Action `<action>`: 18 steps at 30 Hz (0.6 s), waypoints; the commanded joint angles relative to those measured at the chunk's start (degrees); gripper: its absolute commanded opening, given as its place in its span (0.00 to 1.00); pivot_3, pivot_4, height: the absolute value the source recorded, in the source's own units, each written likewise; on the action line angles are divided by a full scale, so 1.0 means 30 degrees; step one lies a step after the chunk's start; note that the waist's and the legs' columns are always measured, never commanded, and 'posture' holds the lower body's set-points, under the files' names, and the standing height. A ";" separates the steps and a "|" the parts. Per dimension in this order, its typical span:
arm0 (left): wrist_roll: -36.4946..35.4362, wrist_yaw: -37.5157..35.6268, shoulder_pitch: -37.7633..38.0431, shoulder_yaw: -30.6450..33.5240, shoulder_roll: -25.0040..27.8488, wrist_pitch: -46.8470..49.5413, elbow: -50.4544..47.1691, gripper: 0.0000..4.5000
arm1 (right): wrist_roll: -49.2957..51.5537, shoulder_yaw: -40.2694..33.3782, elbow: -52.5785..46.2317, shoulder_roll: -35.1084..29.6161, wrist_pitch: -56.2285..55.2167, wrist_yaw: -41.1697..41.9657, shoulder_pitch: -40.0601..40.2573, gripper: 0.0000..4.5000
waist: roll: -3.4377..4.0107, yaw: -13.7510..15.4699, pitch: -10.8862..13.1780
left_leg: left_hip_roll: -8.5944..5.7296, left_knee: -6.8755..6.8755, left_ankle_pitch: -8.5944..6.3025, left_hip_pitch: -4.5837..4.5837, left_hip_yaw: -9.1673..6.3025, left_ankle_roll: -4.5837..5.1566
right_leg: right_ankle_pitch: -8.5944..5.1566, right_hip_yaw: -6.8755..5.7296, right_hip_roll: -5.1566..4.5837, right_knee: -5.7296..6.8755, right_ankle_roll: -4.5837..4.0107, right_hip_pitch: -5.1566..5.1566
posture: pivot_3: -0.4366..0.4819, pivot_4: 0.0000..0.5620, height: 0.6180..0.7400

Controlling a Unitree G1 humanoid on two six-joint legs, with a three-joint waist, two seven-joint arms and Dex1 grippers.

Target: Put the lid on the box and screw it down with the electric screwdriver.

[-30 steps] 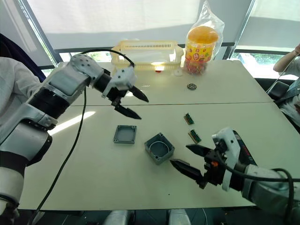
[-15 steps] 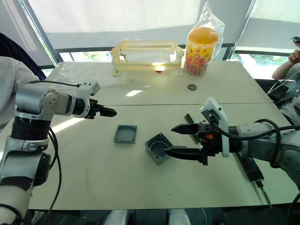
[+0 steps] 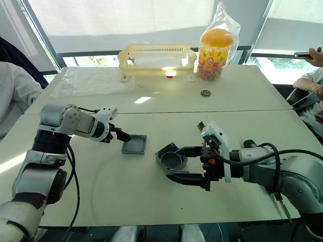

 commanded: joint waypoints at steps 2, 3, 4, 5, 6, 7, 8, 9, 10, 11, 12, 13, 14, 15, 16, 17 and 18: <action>-0.0857 0.0592 -0.0121 -0.0895 -0.0032 0.0173 0.0418 0.94 | 0.0440 -0.1038 -0.0971 0.0359 -0.0220 -0.0831 0.0592 1.00 | 0.0006 0.0018 -0.0006 | -0.0003 0.0001 0.0000 0.0006 0.0001 0.0000 | 0.0000 0.0001 -0.0003 0.0000 0.0000 0.0006 | 0.48 0.27 1.00; -0.1048 0.0742 -0.0016 -0.1036 -0.0097 0.0173 0.0518 0.88 | 0.0499 -0.1185 -0.1077 0.0424 -0.0243 -0.1036 0.0771 1.00 | 0.0006 0.0008 -0.0007 | -0.0003 0.0001 0.0000 0.0009 -0.0002 0.0000 | 0.0000 -0.0001 -0.0003 0.0000 0.0000 0.0012 | 0.48 0.27 1.00; -0.1174 0.0853 0.0030 -0.1127 -0.0156 0.0173 0.0621 0.82 | 0.0533 -0.1277 -0.1127 0.0471 -0.0252 -0.1172 0.0866 1.00 | 0.0013 0.0010 -0.0011 | -0.0004 0.0000 0.0000 0.0011 0.0000 0.0000 | 0.0000 0.0001 -0.0002 0.0000 0.0000 0.0013 | 0.48 0.27 1.00; -0.1250 0.0961 0.0126 -0.1180 -0.0224 0.0173 0.0634 0.72 | 0.0540 -0.1383 -0.1166 0.0496 -0.0250 -0.1318 0.0971 1.00 | 0.0021 0.0018 -0.0016 | -0.0005 0.0001 0.0000 0.0012 0.0001 0.0000 | 0.0000 0.0002 -0.0004 -0.0001 0.0000 0.0015 | 0.48 0.27 1.00; -0.1318 0.1082 0.0180 -0.1198 -0.0271 0.0173 0.0640 0.61 | 0.0556 -0.1475 -0.1207 0.0512 -0.0237 -0.1427 0.1058 1.00 | 0.0026 0.0026 -0.0019 | -0.0007 0.0001 0.0000 0.0015 0.0001 0.0000 | 0.0000 0.0003 -0.0007 -0.0003 0.0000 0.0021 | 0.48 0.27 1.00; -0.1367 0.1219 0.0180 -0.1211 -0.0304 0.0173 0.0687 0.50 | 0.0583 -0.1551 -0.1225 0.0511 -0.0209 -0.1493 0.1110 1.00 | 0.0025 0.0038 -0.0022 | -0.0011 0.0001 0.0000 0.0018 0.0002 0.0000 | 0.0000 0.0003 -0.0010 -0.0004 0.0000 0.0026 | 0.48 0.27 1.00; -0.1398 0.1356 0.0191 -0.1227 -0.0342 0.0173 0.0702 0.40 | 0.0604 -0.1622 -0.1240 0.0497 -0.0181 -0.1559 0.1156 1.00 | 0.0026 0.0040 -0.0024 | -0.0012 0.0001 0.0000 0.0019 -0.0001 0.0000 | 0.0000 0.0000 -0.0010 -0.0007 0.0000 0.0032 | 0.48 0.27 1.00; -0.1452 0.1460 0.0188 -0.1233 -0.0377 0.0173 0.0715 0.28 | 0.0629 -0.1667 -0.1241 0.0485 -0.0168 -0.1595 0.1179 1.00 | 0.0029 0.0040 -0.0026 | -0.0013 0.0001 0.0000 0.0022 0.0000 0.0000 | 0.0000 0.0000 -0.0009 -0.0010 0.0000 0.0037 | 0.48 0.27 1.00; -0.1473 0.1531 0.0180 -0.1263 -0.0418 0.0173 0.0682 0.17 | 0.0628 -0.1699 -0.1218 0.0467 -0.0165 -0.1593 0.1194 1.00 | 0.0029 0.0036 -0.0028 | -0.0013 0.0001 0.0000 0.0023 0.0000 0.0000 | 0.0000 0.0001 -0.0010 -0.0010 0.0000 0.0038 | 0.48 0.27 1.00; -0.1519 0.1620 0.0175 -0.1272 -0.0452 0.0173 0.0661 0.06 | 0.0617 -0.1712 -0.1193 0.0454 -0.0171 -0.1588 0.1205 1.00 | 0.0035 0.0038 -0.0033 | -0.0013 0.0001 0.0000 0.0024 -0.0002 0.0000 | 0.0000 0.0000 -0.0009 -0.0010 0.0000 0.0039 | 0.48 0.27 1.00; -0.1582 0.1744 0.0181 -0.1217 -0.0510 0.0173 0.0629 0.02 | 0.0555 -0.1705 -0.1147 0.0457 -0.0190 -0.1569 0.1210 1.00 | 0.0044 0.0040 -0.0040 | -0.0013 0.0001 0.0000 0.0028 -0.0002 0.0000 | 0.0000 0.0000 -0.0010 -0.0011 0.0000 0.0044 | 0.48 0.27 1.00; -0.1639 0.1840 0.0187 -0.1152 -0.0558 0.0173 0.0558 0.02 | 0.0479 -0.1693 -0.1087 0.0470 -0.0205 -0.1554 0.1201 1.00 | 0.0046 0.0042 -0.0042 | -0.0014 0.0001 0.0000 0.0035 -0.0001 0.0000 | 0.0000 0.0000 -0.0010 -0.0013 0.0000 0.0054 | 0.48 0.27 1.00; -0.1682 0.1937 0.0183 -0.1083 -0.0584 0.0173 0.0473 0.02 | 0.0397 -0.1675 -0.1020 0.0491 -0.0223 -0.1540 0.1178 1.00 | 0.0047 0.0042 -0.0043 | -0.0014 0.0001 0.0000 0.0036 -0.0003 0.0000 | 0.0000 -0.0001 -0.0010 -0.0014 0.0000 0.0057 | 0.48 0.27 1.00; -0.1695 0.2000 0.0177 -0.1052 -0.0567 0.0173 0.0335 0.02 | 0.0302 -0.1659 -0.0954 0.0528 -0.0260 -0.1537 0.1143 1.00 | 0.0051 0.0042 -0.0045 | -0.0014 0.0001 0.0000 0.0040 -0.0003 0.0000 | 0.0000 -0.0002 -0.0011 -0.0014 0.0000 0.0063 | 0.48 0.27 1.00; -0.1556 0.1948 0.0137 -0.0985 -0.0439 0.0173 -0.0015 0.02 | 0.0312 -0.1648 -0.0783 0.0709 -0.0327 -0.1699 0.0989 1.00 | 0.0051 0.0046 -0.0045 | -0.0015 0.0002 0.0000 0.0042 -0.0003 0.0000 | 0.0000 -0.0001 -0.0010 -0.0014 0.0000 0.0065 | 0.48 0.27 1.00; -0.1479 0.1876 0.0049 -0.0837 -0.0290 0.0173 -0.0269 0.02 | 0.0462 -0.1668 -0.0578 0.0934 -0.0402 -0.1858 0.0800 1.00 | 0.0048 0.0028 -0.0043 | -0.0015 0.0002 0.0000 0.0042 -0.0003 0.0000 | 0.0000 -0.0002 -0.0011 -0.0015 0.0000 0.0066 | 0.48 0.27 1.00; -0.1322 0.1744 -0.0044 -0.0679 -0.0149 0.0173 -0.0587 0.02 | 0.0595 -0.1726 -0.0381 0.1150 -0.0487 -0.2025 0.0594 1.00 | 0.0047 0.0019 -0.0042 | -0.0015 0.0002 0.0000 0.0040 -0.0004 0.0000 | 0.0000 -0.0002 -0.0010 -0.0016 0.0000 0.0064 | 0.48 0.27 1.00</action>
